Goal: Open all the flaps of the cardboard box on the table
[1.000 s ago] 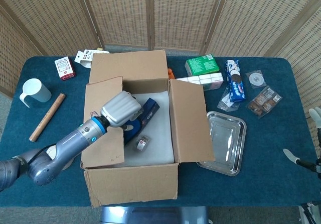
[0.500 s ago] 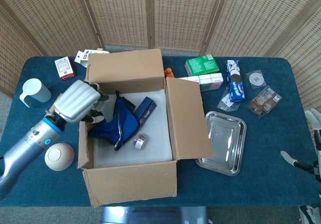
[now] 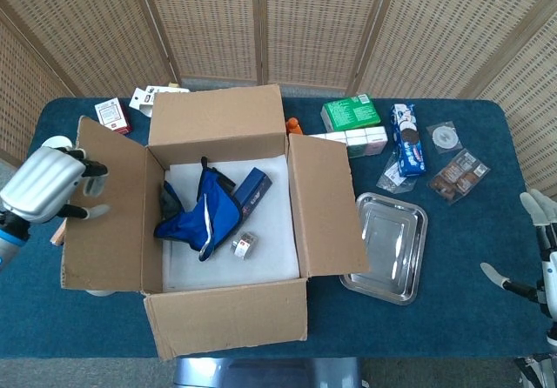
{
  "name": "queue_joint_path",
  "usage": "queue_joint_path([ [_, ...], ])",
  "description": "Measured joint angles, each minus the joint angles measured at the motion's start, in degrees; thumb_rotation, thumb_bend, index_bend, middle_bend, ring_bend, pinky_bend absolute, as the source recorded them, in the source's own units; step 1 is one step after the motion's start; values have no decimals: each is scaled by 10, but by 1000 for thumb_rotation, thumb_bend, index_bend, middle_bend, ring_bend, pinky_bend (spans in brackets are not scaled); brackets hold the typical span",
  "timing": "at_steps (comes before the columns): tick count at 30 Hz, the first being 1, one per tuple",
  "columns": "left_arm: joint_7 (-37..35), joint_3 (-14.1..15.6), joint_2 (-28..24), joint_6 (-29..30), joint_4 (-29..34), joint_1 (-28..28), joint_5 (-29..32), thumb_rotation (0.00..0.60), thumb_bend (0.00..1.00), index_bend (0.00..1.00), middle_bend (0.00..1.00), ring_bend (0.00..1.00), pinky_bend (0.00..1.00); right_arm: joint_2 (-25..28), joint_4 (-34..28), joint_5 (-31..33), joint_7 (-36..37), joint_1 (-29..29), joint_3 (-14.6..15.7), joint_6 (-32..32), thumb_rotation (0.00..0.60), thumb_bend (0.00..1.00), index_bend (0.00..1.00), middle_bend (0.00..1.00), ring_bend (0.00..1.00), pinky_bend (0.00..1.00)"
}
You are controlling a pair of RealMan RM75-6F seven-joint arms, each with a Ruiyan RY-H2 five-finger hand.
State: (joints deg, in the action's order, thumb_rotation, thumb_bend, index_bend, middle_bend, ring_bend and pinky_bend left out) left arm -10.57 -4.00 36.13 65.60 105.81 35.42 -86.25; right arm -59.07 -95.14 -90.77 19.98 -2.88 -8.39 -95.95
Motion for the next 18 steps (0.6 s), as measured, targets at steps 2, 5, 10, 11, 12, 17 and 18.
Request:
queue_joint_path([
  [2,-10,7,-1,13,-18,-17,-11,600,0,701,741,561,546,0,0,2,2,0,0,2,600,0,0,0,0,79],
  [5,-22,20,4,22,-46,-42,-19,600,0,694,735,557,534,1,0,3,3,-1,-1,2,600,0,0,0,0,80],
  [10,-38,39,46,18,-94,-65,-21,600,0,673,703,519,507,0,-2,-1,-1,-2,2,3,600,0,0,0,0,80],
  [11,-42,41,59,18,-105,-69,-21,600,0,662,682,499,490,0,-2,-2,-3,-2,2,4,600,0,0,0,0,80],
  [12,-48,43,77,20,-122,-75,-22,600,0,651,657,477,475,-1,-3,-2,-5,-2,3,4,600,0,0,0,0,79],
  [17,-73,48,140,53,-182,-109,-21,600,0,396,216,147,281,-2,-4,-5,-10,-2,5,4,600,0,0,0,0,80],
  [18,-76,48,147,66,-188,-119,-20,600,0,340,159,108,253,-2,-3,-5,-11,-2,5,4,600,0,0,0,0,79],
])
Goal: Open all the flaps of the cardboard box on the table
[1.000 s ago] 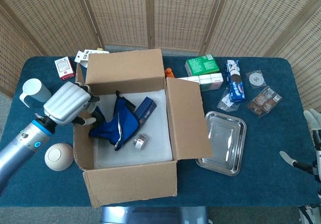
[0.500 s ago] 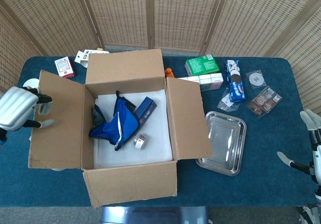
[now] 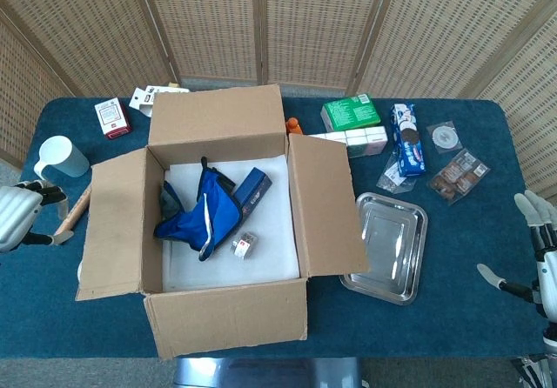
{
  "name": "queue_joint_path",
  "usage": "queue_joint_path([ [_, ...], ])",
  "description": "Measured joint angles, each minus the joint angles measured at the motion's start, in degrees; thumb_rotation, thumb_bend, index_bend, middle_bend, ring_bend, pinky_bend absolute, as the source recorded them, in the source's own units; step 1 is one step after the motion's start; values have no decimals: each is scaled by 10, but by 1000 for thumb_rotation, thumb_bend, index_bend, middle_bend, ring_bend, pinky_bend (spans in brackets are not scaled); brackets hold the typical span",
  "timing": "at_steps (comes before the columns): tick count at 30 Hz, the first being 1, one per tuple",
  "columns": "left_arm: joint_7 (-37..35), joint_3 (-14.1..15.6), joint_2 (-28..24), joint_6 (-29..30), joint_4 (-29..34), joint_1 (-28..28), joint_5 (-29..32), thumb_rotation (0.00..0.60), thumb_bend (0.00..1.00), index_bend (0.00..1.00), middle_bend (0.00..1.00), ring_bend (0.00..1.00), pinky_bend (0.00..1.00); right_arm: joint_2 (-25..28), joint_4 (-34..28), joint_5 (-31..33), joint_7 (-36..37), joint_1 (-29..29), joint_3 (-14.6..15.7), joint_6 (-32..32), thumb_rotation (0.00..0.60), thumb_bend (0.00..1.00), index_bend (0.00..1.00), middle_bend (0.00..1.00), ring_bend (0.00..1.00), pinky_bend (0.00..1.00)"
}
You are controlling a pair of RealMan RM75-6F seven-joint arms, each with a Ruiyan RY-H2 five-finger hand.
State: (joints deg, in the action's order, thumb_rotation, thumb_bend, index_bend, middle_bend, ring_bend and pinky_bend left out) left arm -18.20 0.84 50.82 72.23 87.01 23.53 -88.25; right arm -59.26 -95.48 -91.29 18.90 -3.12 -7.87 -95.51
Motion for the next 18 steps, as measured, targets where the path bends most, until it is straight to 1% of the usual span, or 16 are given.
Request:
queue_joint_path([
  [1,-1,0,4,10,-2,-8,2,600,0,220,70,46,197,0,1,-1,-1,0,0,0,600,0,0,0,0,76],
  [2,1,1,6,19,-3,-17,5,600,0,112,17,10,141,0,2,-3,-4,0,1,0,600,0,0,0,0,67],
  [3,7,2,8,29,-3,-28,8,600,0,38,0,0,94,0,3,-4,-7,-1,2,0,600,0,0,0,0,45],
  [4,14,2,9,33,-1,-34,11,600,0,12,0,0,71,0,5,-6,-11,-1,3,1,600,0,0,0,0,22],
  [5,22,3,10,38,2,-39,13,600,0,0,0,0,51,0,7,-7,-18,-2,4,3,600,0,0,0,0,9],
  [8,40,4,15,66,10,-63,16,600,0,0,0,0,40,1,10,-6,-47,-2,7,10,600,0,0,0,0,0],
  [13,86,5,37,144,14,-114,17,600,0,0,0,0,24,-2,14,-1,-95,-3,8,16,600,0,0,0,0,0],
  [18,82,4,79,213,-6,-153,-5,600,0,0,0,0,18,-2,14,-1,-125,-2,11,16,600,0,0,0,0,0],
])
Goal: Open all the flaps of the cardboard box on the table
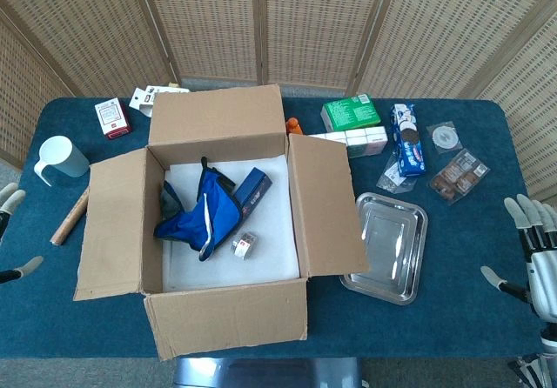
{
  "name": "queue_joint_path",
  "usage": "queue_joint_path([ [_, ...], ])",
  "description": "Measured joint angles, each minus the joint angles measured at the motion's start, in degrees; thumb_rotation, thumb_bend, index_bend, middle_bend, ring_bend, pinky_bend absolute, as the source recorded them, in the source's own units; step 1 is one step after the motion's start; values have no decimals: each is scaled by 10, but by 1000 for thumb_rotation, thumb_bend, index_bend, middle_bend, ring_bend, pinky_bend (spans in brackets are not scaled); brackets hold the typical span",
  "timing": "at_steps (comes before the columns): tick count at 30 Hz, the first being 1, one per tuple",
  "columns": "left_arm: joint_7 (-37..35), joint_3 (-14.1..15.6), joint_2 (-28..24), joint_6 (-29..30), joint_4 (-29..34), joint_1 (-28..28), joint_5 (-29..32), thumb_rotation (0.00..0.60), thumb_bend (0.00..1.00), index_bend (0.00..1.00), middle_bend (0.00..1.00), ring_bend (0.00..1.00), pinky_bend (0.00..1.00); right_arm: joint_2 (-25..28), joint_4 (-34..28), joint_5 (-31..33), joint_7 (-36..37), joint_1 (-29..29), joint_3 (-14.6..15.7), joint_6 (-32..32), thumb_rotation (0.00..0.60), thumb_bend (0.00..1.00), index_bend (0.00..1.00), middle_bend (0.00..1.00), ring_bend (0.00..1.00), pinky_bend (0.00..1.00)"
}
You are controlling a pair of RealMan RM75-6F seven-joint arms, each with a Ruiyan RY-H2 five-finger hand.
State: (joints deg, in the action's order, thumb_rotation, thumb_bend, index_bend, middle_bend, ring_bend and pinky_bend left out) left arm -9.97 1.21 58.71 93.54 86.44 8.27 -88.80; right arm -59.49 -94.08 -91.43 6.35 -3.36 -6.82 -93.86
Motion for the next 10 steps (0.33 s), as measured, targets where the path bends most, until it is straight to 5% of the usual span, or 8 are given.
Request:
queue_joint_path([
  [10,17,9,30,-2,12,-31,-6,600,0,0,0,0,1,-6,0,-4,-36,-4,6,11,600,0,0,0,0,0],
])
